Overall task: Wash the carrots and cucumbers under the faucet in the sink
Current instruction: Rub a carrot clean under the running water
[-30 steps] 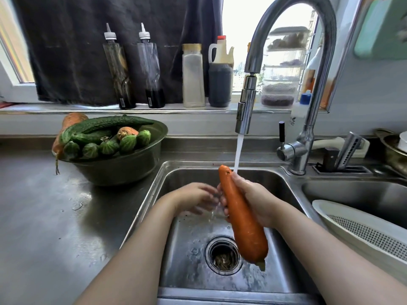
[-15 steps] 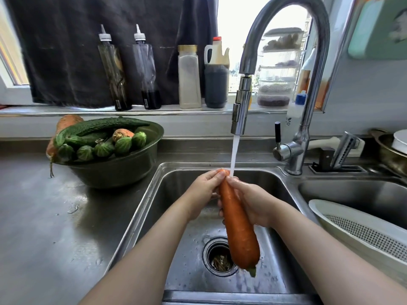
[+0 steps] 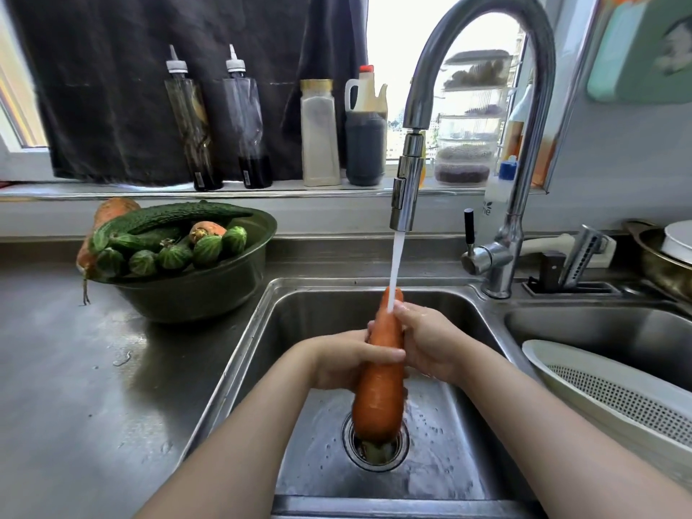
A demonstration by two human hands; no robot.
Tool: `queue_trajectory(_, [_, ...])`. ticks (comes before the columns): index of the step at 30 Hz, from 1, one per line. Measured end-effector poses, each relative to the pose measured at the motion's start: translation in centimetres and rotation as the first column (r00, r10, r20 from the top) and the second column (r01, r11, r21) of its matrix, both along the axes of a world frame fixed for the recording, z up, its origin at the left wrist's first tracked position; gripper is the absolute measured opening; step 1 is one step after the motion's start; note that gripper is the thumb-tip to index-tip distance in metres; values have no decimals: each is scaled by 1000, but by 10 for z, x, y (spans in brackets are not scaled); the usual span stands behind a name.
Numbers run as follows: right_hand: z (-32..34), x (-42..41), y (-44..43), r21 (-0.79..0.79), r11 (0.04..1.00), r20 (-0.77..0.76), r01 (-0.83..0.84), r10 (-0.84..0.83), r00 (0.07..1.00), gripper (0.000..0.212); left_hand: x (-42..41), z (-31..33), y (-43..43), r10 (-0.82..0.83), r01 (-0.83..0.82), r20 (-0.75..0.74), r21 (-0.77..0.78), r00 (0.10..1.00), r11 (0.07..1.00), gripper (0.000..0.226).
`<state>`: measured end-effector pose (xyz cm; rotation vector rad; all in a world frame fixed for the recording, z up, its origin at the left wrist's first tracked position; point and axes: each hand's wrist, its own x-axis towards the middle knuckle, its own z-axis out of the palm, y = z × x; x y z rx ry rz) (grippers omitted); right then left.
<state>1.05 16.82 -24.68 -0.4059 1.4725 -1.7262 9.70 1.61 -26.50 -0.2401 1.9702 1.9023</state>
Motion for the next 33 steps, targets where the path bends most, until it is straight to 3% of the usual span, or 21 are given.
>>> queue_trajectory(3, [3,-1,2,-96,995,0,-26,26,1000,17,1,-2,-12,42,-42,4,-17,999,999,82])
queue_trajectory(5, [5,-4,3,-124,992,-30,-15,12,999,19,6,1,-23,107,-106,7,-116,994,988,82])
queue_trajectory(8, [3,-4,5,27,999,-200,-39,44,979,17,15,4,-41,111,-100,16,-332,994,938,70])
queue_trajectory(10, [-1,-3,4,113,992,-255,-63,90,963,18,21,6,-51,65,-40,53,-386,996,922,62])
queue_trajectory(13, [-2,-6,3,128,990,-271,-61,94,958,26,27,8,-59,26,7,91,-350,996,937,59])
queue_trajectory(19, [-3,-4,5,105,994,-393,-42,80,916,18,27,10,-55,31,-7,73,-309,997,951,46])
queue_trajectory(24, [-4,-10,2,53,999,-300,-8,24,954,28,25,9,-54,14,8,68,-320,998,947,59])
queue_trajectory(28, [-6,-8,3,41,994,-291,-100,107,951,25,25,9,-53,-3,23,71,-286,997,958,55])
queue_trajectory(33, [-5,-10,1,-60,998,-198,-23,11,980,32,25,11,-48,1,7,31,-245,1000,970,51])
